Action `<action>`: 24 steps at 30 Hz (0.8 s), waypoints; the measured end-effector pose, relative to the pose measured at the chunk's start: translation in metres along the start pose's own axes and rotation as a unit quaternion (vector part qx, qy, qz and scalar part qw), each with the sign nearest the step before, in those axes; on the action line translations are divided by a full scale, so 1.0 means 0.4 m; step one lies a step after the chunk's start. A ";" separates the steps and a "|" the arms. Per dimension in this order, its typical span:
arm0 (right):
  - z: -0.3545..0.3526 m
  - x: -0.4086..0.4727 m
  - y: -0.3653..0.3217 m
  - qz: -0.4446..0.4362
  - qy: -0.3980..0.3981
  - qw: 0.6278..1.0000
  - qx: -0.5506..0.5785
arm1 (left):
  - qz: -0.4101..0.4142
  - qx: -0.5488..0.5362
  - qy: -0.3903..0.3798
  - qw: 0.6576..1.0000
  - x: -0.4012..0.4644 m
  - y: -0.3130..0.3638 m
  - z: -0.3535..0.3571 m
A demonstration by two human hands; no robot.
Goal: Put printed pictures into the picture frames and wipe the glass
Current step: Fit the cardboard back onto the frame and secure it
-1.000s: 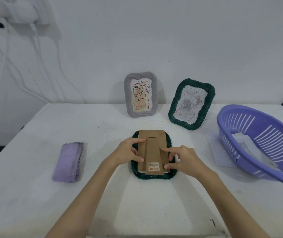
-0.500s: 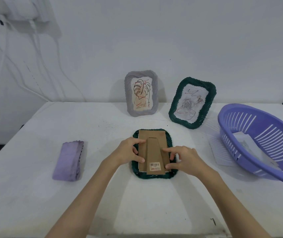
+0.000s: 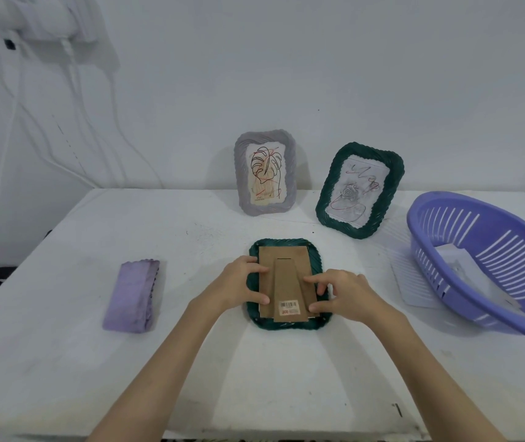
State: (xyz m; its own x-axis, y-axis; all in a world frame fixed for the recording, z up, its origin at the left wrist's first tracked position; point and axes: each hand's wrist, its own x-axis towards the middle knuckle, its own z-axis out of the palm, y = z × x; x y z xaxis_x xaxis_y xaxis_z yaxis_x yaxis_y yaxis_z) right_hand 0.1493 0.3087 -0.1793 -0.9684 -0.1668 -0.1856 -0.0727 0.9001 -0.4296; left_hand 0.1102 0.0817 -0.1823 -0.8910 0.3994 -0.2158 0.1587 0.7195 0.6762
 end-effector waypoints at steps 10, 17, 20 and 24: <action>-0.002 -0.001 -0.005 -0.020 -0.004 0.999 -0.028 | 0.010 0.072 0.069 0.995 0.020 0.014 0.011; 0.001 0.000 0.007 -0.009 -0.012 1.000 0.013 | 0.006 0.094 0.049 0.994 0.040 0.006 0.036; 0.006 0.009 0.021 -0.012 -0.028 0.998 0.056 | 0.012 0.105 0.052 0.993 0.040 0.002 0.042; 0.004 0.044 0.035 -0.042 0.029 0.991 0.120 | 0.018 0.115 0.057 0.992 0.037 -0.002 0.049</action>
State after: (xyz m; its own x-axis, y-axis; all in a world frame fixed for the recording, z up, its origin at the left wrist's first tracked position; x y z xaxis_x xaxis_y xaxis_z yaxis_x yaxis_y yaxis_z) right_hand 0.1318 0.3177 -0.1900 -0.9741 -0.2068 -0.0917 -0.1013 0.7612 -0.6406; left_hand 0.1053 0.0982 -0.1998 -0.9232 0.3698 -0.1042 0.2724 0.8212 0.5014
